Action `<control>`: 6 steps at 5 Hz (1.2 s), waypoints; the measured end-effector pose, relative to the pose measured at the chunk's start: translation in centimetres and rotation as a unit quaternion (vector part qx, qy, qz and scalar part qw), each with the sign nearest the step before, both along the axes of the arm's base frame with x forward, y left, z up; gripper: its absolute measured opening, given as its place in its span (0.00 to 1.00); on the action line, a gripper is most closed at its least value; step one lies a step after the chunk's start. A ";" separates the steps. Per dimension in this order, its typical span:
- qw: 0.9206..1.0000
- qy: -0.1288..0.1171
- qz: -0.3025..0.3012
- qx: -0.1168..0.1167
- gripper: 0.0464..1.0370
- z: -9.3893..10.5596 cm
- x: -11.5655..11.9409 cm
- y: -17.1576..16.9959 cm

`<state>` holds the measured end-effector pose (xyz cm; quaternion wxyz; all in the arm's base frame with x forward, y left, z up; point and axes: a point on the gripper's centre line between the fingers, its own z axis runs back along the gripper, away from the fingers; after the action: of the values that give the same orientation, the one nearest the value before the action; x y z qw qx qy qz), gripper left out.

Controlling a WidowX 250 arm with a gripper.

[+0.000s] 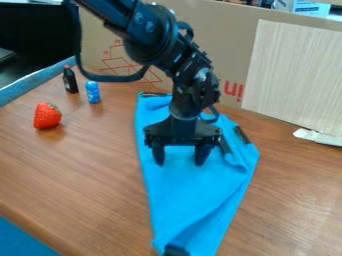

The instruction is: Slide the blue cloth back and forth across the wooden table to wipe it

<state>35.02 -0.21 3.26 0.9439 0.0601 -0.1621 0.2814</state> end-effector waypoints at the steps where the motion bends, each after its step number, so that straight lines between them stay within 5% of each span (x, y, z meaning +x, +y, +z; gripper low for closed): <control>1: 1.000 -0.004 0.031 0.001 0.96 0.0 2.3 1.2; 3: 0.997 -0.001 0.071 -0.011 0.96 -0.1 3.9 2.7; 4: 0.999 0.009 0.044 -0.017 0.97 -0.5 1.1 0.8; 6: 0.995 0.049 -0.076 -0.041 0.96 -0.2 -8.1 -4.9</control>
<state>26.91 -5.12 3.11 0.9710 0.0222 -0.1082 0.2119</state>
